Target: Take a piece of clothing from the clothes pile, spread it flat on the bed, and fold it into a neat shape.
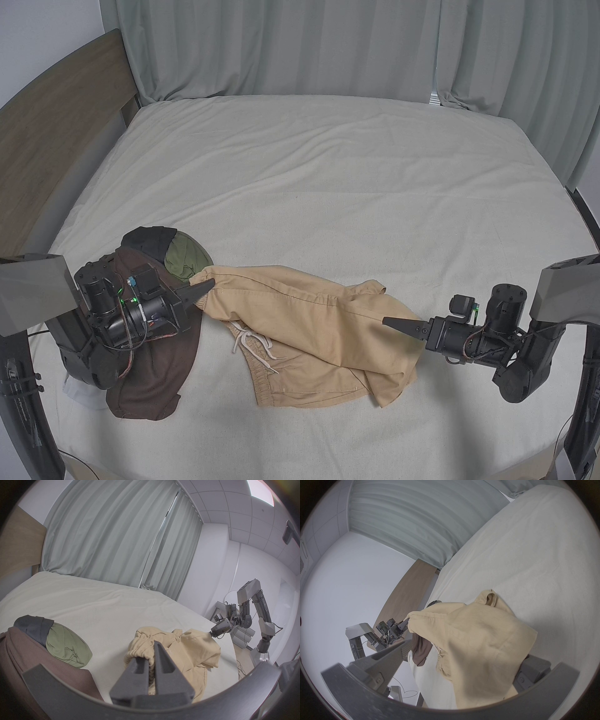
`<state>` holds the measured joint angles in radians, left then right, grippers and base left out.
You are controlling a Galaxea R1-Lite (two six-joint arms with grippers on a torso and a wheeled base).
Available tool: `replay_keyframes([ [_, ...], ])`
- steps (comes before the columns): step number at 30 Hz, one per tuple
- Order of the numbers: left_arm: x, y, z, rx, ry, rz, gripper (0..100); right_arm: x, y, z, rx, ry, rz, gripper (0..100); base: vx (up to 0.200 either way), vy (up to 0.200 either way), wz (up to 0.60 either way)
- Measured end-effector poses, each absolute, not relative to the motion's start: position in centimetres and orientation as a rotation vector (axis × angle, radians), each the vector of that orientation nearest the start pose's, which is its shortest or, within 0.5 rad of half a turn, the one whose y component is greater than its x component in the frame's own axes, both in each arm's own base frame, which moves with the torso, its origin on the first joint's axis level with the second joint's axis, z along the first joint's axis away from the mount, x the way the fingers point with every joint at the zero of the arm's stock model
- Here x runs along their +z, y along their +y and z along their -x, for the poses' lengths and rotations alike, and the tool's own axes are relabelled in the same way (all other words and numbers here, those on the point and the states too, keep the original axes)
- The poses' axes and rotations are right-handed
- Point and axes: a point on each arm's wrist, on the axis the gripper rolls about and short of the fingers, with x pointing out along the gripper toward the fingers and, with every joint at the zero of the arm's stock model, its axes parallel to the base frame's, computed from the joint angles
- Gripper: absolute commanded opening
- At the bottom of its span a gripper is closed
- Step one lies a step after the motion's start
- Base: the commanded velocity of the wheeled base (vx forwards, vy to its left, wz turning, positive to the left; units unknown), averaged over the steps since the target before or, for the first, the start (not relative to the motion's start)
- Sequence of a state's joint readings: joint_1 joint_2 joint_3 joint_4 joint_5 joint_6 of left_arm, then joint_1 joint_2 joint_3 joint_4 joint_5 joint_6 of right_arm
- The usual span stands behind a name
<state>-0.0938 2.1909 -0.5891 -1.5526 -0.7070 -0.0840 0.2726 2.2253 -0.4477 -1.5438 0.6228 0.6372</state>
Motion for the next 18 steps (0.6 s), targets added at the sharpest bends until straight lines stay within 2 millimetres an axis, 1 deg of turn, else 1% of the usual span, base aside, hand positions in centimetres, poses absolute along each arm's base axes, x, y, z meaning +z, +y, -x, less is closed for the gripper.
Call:
replay_keyframes([
  [4, 6.24, -4.65, -33.85, -0.798, 0.082, 0.095, 0, 3.06, 9.77, -30.17, 0.787, 0.506, -0.632, 100, 0.0, 0.0, 0.0],
  [5, 6.24, -4.67, -33.85, -0.799, 0.082, 0.095, 0, 3.08, 9.77, -30.18, 0.787, 0.505, -0.632, 0, 0.0, 0.0, 0.0],
  [18, 6.26, -4.71, -33.84, -0.8, 0.082, 0.097, 0, 3.23, 9.59, -30.34, 0.783, 0.494, -0.629, 0, 0.0, 0.0, 0.0],
])
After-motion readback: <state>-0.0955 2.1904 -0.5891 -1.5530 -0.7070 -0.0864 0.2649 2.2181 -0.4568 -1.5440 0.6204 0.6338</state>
